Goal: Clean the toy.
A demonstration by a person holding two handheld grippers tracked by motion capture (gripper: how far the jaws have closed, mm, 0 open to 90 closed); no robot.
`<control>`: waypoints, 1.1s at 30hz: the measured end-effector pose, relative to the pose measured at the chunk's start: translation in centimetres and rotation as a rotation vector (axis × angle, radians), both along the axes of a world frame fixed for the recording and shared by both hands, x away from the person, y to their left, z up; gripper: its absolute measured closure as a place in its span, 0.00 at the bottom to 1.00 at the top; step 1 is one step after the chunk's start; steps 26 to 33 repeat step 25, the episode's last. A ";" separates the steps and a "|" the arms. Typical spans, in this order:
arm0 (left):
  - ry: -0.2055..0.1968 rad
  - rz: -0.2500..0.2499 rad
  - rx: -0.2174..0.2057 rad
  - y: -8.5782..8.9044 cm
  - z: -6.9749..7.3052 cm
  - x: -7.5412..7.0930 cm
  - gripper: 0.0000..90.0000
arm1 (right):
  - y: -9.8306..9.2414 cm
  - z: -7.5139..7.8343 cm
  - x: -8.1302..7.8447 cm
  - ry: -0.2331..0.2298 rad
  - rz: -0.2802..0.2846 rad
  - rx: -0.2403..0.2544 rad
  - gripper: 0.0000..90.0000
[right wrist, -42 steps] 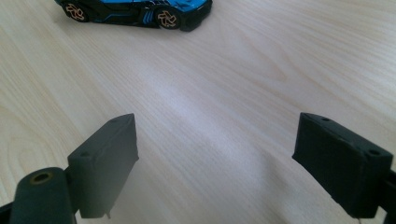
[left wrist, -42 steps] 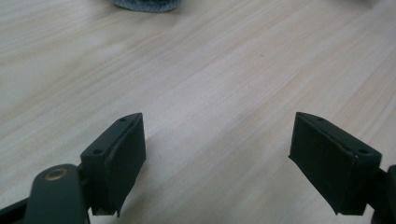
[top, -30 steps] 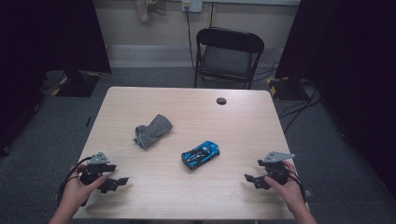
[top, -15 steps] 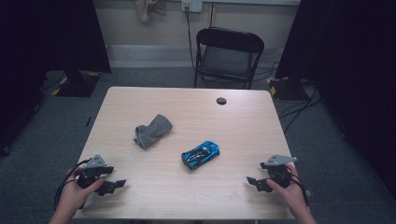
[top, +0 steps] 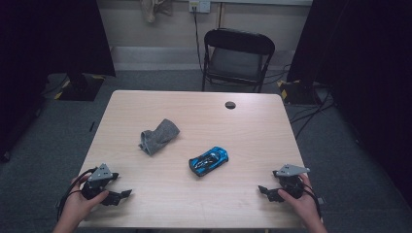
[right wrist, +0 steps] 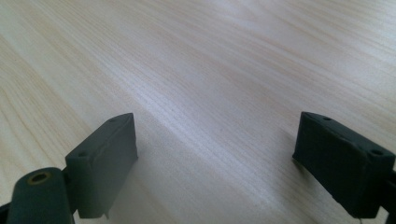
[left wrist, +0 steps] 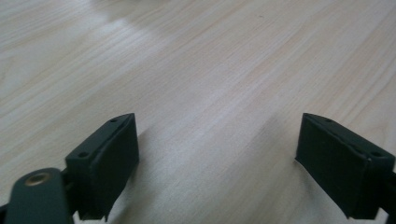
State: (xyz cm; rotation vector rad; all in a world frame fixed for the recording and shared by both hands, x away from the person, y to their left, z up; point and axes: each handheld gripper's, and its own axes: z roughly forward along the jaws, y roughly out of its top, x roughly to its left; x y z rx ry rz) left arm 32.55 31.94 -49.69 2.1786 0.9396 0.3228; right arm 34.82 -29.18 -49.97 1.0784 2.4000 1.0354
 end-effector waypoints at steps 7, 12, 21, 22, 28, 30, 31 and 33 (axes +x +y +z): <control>-0.036 -0.041 0.025 -0.3 -0.4 0.0 0.04 | -0.1 -0.1 -0.1 -0.009 0.001 0.002 0.13; -0.037 -0.042 0.026 -0.3 -0.4 0.0 0.04 | -0.1 -0.1 -0.1 -0.008 0.001 0.002 0.13; -0.036 -0.044 0.026 -0.3 -0.5 0.0 0.03 | -0.1 -0.1 -0.1 -0.008 0.000 0.003 0.13; -0.036 -0.044 0.026 -0.3 -0.5 0.0 0.03 | -0.1 -0.1 -0.1 -0.008 0.000 0.003 0.13; -0.036 -0.045 0.025 -0.3 -0.5 0.0 0.03 | -0.1 -0.1 -0.1 -0.008 0.000 0.003 0.13; -0.036 -0.045 0.025 -0.3 -0.5 0.0 0.03 | -0.1 -0.1 -0.1 -0.008 0.000 0.003 0.13; -0.036 -0.045 0.025 -0.3 -0.5 0.0 0.03 | -0.1 -0.1 -0.1 -0.008 0.000 0.003 0.13; -0.036 -0.045 0.025 -0.3 -0.5 0.0 0.03 | -0.1 -0.1 -0.1 -0.008 0.000 0.003 0.13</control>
